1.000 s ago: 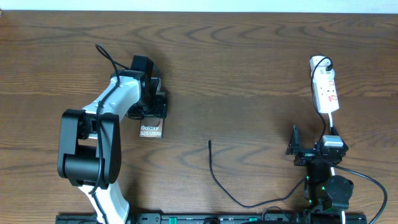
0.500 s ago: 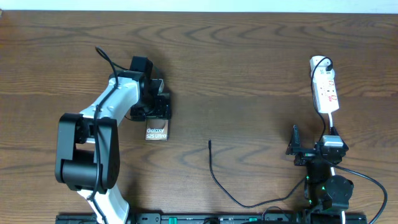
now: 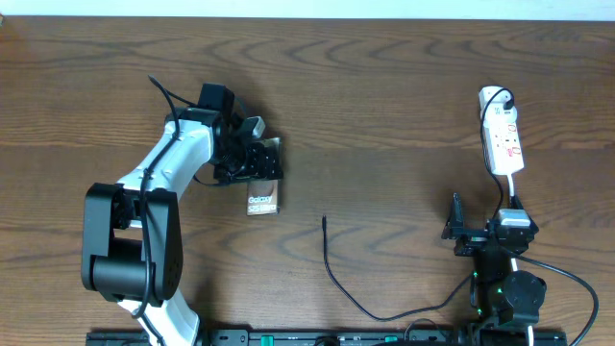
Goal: Plug charger to phone and switch on socket
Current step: 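Lift the phone with the left gripper and raise it upright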
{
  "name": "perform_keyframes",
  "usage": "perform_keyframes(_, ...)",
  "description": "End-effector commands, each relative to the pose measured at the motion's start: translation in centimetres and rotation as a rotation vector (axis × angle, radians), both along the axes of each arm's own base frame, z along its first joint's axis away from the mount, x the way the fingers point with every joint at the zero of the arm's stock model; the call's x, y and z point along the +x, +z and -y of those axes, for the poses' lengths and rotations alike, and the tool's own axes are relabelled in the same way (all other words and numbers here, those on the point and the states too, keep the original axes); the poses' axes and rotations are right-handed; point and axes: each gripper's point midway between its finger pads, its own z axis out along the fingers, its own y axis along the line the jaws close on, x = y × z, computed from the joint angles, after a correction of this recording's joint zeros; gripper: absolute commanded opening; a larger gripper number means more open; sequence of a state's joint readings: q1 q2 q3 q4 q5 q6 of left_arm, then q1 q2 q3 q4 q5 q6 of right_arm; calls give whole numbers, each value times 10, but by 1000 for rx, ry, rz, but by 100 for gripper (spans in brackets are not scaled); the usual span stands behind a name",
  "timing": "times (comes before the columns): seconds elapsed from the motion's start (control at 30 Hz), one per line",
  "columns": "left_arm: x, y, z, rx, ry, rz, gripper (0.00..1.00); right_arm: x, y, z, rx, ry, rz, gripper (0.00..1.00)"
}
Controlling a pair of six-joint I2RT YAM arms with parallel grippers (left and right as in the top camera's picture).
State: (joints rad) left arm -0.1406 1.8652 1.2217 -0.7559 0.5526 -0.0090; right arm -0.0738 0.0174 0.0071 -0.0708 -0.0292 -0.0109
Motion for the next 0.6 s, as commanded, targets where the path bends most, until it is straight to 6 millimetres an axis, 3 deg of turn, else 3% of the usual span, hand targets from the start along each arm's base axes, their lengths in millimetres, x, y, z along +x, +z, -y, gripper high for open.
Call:
perform_keyframes(0.0, 2, 29, 22, -157, 23, 4, 7, 0, -1, -2, -1, 5, -1, 99)
perform_keyframes(0.37, 7, 77, 63, -524, 82, -73, 7, 0, -1, -2, -1, 5, -1, 99)
perform_keyframes(0.57, 13, 110, 72, -720, 132, -159, 7, 0, -1, -2, -1, 5, -1, 99)
